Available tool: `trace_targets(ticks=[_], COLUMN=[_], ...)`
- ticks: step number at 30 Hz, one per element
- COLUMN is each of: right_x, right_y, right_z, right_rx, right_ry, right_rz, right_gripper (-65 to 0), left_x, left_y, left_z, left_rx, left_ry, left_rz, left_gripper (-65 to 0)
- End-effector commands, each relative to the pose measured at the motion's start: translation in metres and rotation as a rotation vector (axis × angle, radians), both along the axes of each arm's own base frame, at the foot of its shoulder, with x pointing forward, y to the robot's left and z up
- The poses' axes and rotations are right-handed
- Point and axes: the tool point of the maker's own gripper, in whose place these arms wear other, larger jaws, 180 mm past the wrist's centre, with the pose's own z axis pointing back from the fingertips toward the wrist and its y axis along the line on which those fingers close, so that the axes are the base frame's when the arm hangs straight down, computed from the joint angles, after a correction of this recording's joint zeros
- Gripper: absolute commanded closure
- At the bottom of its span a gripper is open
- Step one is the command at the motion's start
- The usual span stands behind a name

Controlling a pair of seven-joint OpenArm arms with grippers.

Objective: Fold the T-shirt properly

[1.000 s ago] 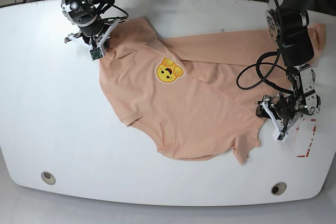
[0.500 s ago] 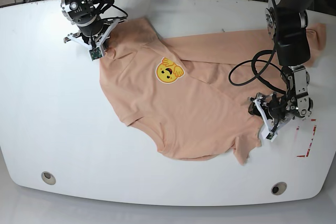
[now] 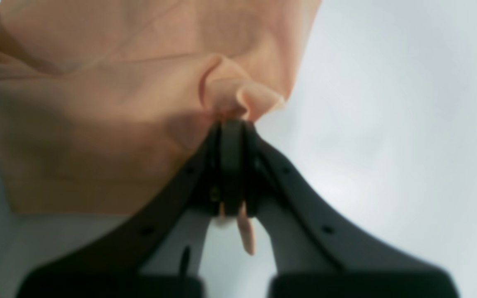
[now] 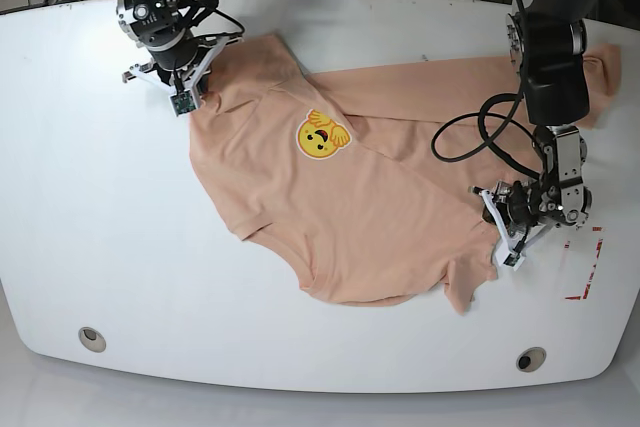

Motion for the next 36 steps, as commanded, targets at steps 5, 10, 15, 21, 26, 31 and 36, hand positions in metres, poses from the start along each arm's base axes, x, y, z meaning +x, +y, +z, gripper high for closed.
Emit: trace_targets(ticks=[5, 10, 15, 21, 26, 31, 36], right_x=[0.011, 0.011, 0.012, 0.013, 0.017, 0.017, 0.017], right_y=[0.0, 0.0, 0.0, 0.0, 0.0, 0.0, 0.0], right_z=[0.011, 0.011, 0.011, 0.012, 0.015, 0.015, 0.015], right_rx=[0.004, 0.004, 0.004, 0.004, 0.004, 0.004, 0.004], right_ry=[-0.052, -0.052, -0.054, -0.057, -0.068, -0.068, -0.068], right_rz=[0.002, 0.002, 0.002, 0.002, 0.002, 0.002, 0.002], right_gripper=[-0.2, -0.2, -0.2, -0.2, -0.2, -0.2, -0.2], left_x=[0.018, 0.023, 0.023, 0.016, 0.008, 0.005, 0.007], left_y=[0.005, 0.006, 0.008, 0.008, 0.013, 0.027, 0.031], left_z=[0.024, 0.046, 0.072, 0.094, 0.102, 0.098, 0.066], left_rx=[0.008, 0.043, 0.106, 0.168, 0.216, 0.234, 0.167], left_ry=[-0.071, -0.133, -0.184, -0.229, -0.222, -0.214, -0.142], left_rz=[0.0, -0.016, -0.032, -0.05, -0.052, -0.035, -0.013], left_gripper=[0.0, 0.0, 0.0, 0.0, 0.0, 0.0, -11.5])
